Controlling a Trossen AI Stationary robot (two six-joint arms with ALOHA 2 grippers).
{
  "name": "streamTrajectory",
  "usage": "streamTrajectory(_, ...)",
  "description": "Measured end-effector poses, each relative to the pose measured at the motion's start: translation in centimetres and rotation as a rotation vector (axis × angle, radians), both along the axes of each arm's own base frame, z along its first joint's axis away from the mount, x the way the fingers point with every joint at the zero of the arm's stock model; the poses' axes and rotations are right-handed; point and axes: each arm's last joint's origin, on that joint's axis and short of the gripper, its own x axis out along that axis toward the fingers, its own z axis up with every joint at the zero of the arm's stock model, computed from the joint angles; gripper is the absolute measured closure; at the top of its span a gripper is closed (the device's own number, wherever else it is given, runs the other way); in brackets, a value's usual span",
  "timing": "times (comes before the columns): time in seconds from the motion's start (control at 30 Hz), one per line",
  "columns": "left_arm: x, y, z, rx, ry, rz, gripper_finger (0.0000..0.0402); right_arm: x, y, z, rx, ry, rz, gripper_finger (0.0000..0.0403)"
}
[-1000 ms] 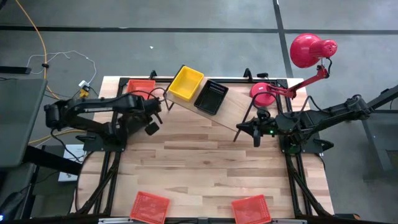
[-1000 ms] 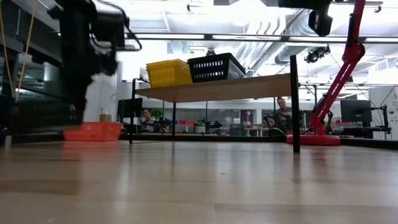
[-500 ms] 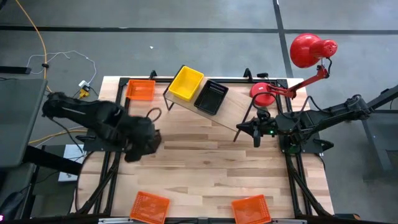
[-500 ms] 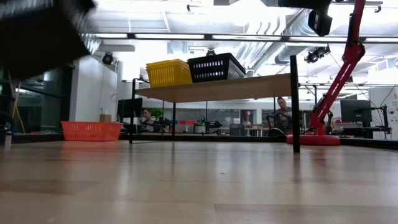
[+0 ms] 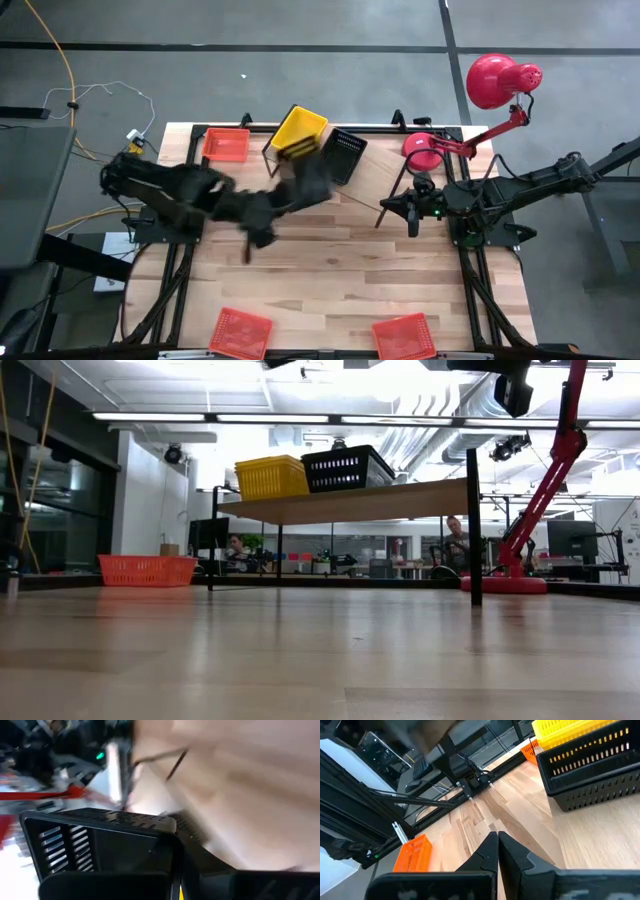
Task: Stack baskets on shelf by color
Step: Stack the black bin on top of the black bin on the shelf
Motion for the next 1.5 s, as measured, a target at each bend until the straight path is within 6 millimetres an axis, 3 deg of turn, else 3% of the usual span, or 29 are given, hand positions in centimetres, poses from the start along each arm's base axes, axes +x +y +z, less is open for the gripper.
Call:
streamTrajectory(0.3,5.2,6.4,-3.8,0.194,0.203,-0.003,0.0401,0.0,0.0,0.1,-0.127,0.006,0.033,0.0403)
streamTrajectory(0.5,6.8,11.0,-5.1,0.19,0.193,0.072,0.0401,0.0,0.0,0.1,-0.147,0.008,0.036,0.0403)
streamTrajectory(0.6,7.2,12.2,-5.9,0.165,0.217,0.084,0.0401,0.0,0.0,0.1,-0.148,0.008,0.036,0.0403)
streamTrajectory(1.0,7.6,9.6,-6.2,0.142,0.227,-0.007,0.0401,0.0,0.0,0.1,-0.148,0.008,0.035,0.0403)
streamTrajectory(1.23,7.3,10.5,-7.9,0.173,0.314,-0.025,0.0401,0.0,0.0,0.1,-0.145,0.007,0.034,0.0403)
streamTrajectory(1.5,7.4,10.4,-7.9,0.164,0.307,-0.022,0.0401,0.0,0.0,0.1,-0.145,0.007,0.034,0.0403)
